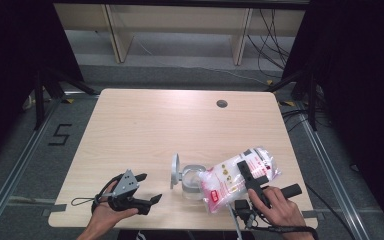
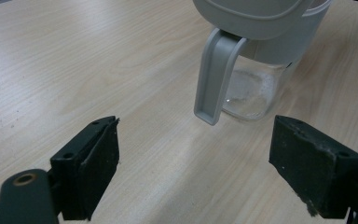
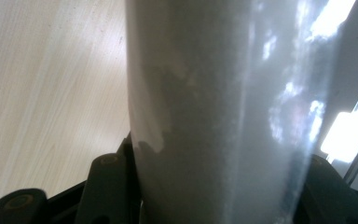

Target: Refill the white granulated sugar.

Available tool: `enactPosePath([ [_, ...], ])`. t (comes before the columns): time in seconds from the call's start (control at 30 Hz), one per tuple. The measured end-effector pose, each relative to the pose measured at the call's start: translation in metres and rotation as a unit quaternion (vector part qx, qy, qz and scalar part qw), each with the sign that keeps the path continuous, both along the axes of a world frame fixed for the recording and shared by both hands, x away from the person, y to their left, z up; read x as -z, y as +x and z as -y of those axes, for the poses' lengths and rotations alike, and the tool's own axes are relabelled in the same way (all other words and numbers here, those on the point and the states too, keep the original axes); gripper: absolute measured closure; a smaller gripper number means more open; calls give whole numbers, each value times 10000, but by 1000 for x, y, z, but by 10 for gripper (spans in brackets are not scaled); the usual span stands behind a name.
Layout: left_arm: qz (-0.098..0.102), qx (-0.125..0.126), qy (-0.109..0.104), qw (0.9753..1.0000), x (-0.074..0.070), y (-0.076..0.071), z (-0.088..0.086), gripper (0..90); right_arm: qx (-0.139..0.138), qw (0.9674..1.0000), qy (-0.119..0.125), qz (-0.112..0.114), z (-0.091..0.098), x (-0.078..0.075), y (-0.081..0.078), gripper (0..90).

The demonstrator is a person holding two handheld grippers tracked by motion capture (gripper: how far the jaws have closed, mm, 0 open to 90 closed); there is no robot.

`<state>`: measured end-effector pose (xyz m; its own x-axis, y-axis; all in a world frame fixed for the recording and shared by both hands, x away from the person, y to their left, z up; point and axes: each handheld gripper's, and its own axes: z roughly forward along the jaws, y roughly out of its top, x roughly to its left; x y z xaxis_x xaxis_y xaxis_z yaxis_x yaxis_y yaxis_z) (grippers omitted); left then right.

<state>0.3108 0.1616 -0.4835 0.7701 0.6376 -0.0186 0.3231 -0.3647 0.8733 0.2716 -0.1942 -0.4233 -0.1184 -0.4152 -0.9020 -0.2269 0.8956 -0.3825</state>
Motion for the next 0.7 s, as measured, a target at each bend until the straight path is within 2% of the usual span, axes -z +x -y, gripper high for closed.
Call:
enactPosePath([
  [0.07, 5, 6, 7, 10000, 0, 0, 0, 156, 3, 10000, 19, 12, 1, -1, 0, 518],
  [0.1, 4, 2, 1, 10000, 0, 0, 0, 156, 142, 9996, 223, -17, 3, 2, -1, 519],
  [0.13, 2, -2, -1, 10000, 0, 0, 0, 155, 49, 9999, 94, -16, 3, -1, 0, 519],
  [0.33, 19, 12, -41, 10000, 0, 0, 0, 155, 55, 10000, 48, 47, 6, -4, -3, 522],
  [0.37, 15, 11, -40, 10000, 0, 0, 0, 156, 201, 9995, 260, 12, 8, -1, -6, 522],
  [0.43, 20, -4, 1, 10000, 0, 0, 0, 156, 48, 10000, 60, 50, 7, -4, -7, 523],
  [0.5, 12, -5, -28, 10000, 0, 0, 0, 156, 110, 9998, 142, 34, 8, -3, -10, 524],
  [0.57, 22, 10, -12, 10000, 0, 0, 0, 156, 13, 10000, 46, 38, 6, -3, -11, 524],
  [0.63, 9, 17, -37, 10000, 0, 0, 0, 156, 52, 9999, 159, 14, 6, -1, -12, 525],
  [0.67, 21, 8, -38, 10000, 0, 0, 0, 156, -65, 10000, 36, 42, 4, -2, -11, 525],
  [0.7, 20, 12, -14, 10000, 0, 0, 0, 156, -53, 10000, 46, 13, 4, -2, -11, 526],
])
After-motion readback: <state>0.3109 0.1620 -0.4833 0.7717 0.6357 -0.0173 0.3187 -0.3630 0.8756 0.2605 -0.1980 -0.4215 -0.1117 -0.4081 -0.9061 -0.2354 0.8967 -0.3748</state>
